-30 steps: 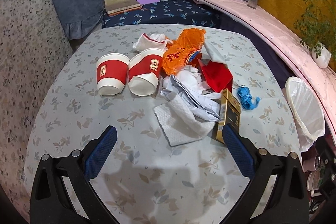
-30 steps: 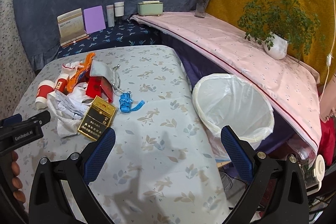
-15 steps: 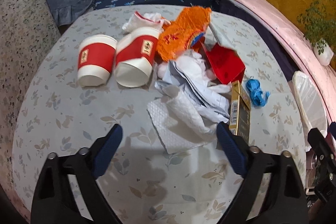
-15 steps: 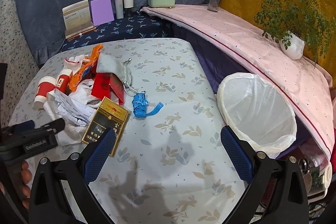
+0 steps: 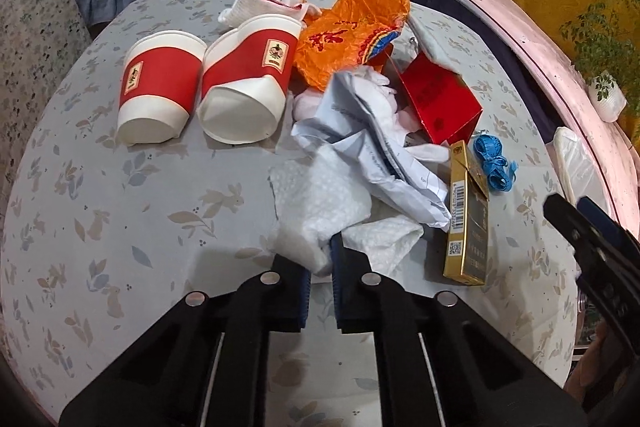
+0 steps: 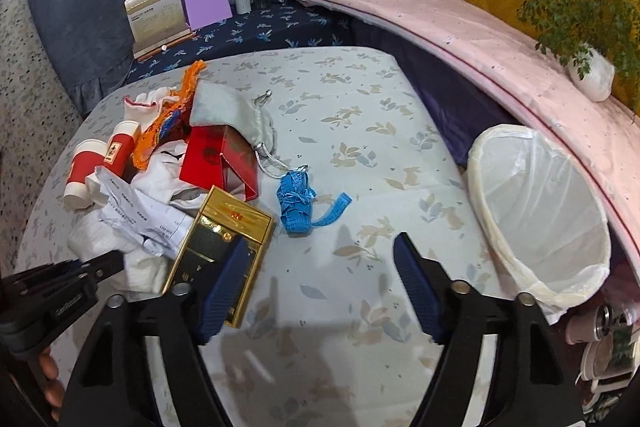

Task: Collect trash
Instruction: 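Reach the right gripper to the blue tape measure and grasp it, then drop the tape measure in the bin with right gripper while left drops white tissue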

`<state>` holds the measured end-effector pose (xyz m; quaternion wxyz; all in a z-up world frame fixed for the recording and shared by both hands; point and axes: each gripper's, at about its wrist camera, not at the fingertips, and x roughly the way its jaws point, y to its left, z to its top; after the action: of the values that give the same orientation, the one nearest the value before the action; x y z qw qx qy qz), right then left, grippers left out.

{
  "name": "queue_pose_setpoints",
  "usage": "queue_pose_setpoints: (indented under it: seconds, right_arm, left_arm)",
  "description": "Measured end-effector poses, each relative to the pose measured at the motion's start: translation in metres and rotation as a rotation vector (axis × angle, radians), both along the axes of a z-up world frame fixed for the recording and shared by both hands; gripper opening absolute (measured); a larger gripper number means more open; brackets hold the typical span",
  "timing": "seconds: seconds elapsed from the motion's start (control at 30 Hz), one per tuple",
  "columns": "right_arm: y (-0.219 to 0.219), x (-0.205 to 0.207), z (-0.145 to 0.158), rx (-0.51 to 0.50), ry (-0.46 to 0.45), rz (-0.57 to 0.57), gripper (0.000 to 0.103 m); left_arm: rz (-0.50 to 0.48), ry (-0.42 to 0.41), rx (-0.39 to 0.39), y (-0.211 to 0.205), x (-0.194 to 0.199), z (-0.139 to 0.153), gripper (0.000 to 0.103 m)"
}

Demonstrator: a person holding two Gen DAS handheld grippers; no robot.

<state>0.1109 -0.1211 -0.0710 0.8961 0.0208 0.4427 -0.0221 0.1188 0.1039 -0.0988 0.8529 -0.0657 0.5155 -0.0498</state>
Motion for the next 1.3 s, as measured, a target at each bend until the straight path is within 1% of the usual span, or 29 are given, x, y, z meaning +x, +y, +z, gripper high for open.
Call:
queue_pose_setpoints:
  seconds: [0.07, 0.13, 0.23, 0.3, 0.37, 0.43, 0.47, 0.53, 0.57, 0.67, 0.77, 0.97, 1.17, 1.3]
  right_arm:
    - [0.000, 0.010, -0.007, 0.007, 0.010, -0.004, 0.055]
    - [0.001, 0.020, -0.013, 0.016, 0.025, -0.008, 0.047]
    - [0.004, 0.033, -0.021, 0.037, 0.044, -0.001, 0.044]
    - [0.007, 0.041, -0.027, 0.032, 0.056, 0.005, 0.044]
    - [0.011, 0.048, -0.035, 0.027, 0.073, 0.011, 0.041]
    - [0.012, 0.051, -0.041, 0.029, 0.079, 0.012, 0.035]
    - [0.011, 0.052, -0.041, 0.027, 0.075, 0.009, 0.034]
    - [0.010, 0.054, -0.043, 0.035, 0.089, 0.014, 0.024]
    - [0.008, 0.053, -0.043, 0.047, 0.089, 0.012, 0.022]
    - [0.007, 0.050, -0.041, 0.046, 0.087, 0.008, 0.020]
    - [0.002, 0.043, -0.033, 0.051, 0.067, -0.004, 0.018]
    - [-0.012, 0.018, -0.002, 0.065, 0.006, -0.033, 0.018]
    - [-0.028, -0.010, 0.031, 0.078, -0.062, -0.059, 0.018]
    - [-0.042, -0.027, 0.047, 0.076, -0.097, -0.080, 0.018]
  left_arm:
    - [0.006, -0.012, 0.006, 0.004, -0.002, 0.003, 0.006]
    - [0.009, -0.020, 0.005, 0.008, -0.002, 0.007, 0.006]
    - [0.018, -0.030, 0.016, 0.011, -0.002, 0.010, 0.006]
    - [0.023, -0.038, 0.028, 0.013, -0.001, 0.011, 0.006]
    - [0.023, -0.034, 0.024, 0.015, 0.001, 0.011, 0.006]
    - [0.026, -0.033, 0.022, 0.015, 0.002, 0.012, 0.006]
    - [0.027, -0.034, 0.021, 0.016, 0.003, 0.013, 0.006]
    - [0.026, -0.039, 0.019, 0.016, 0.004, 0.015, 0.006]
    - [0.025, -0.042, 0.018, 0.016, 0.004, 0.016, 0.006]
    - [0.018, -0.055, 0.013, 0.014, 0.002, 0.023, 0.006]
    - [0.009, -0.080, 0.013, 0.010, -0.002, 0.031, 0.006]
    - [-0.025, -0.130, 0.002, -0.006, -0.011, 0.052, 0.005]
    - [-0.090, -0.191, -0.015, -0.038, -0.021, 0.078, 0.005]
    - [-0.139, -0.224, -0.031, -0.062, -0.027, 0.092, 0.005]
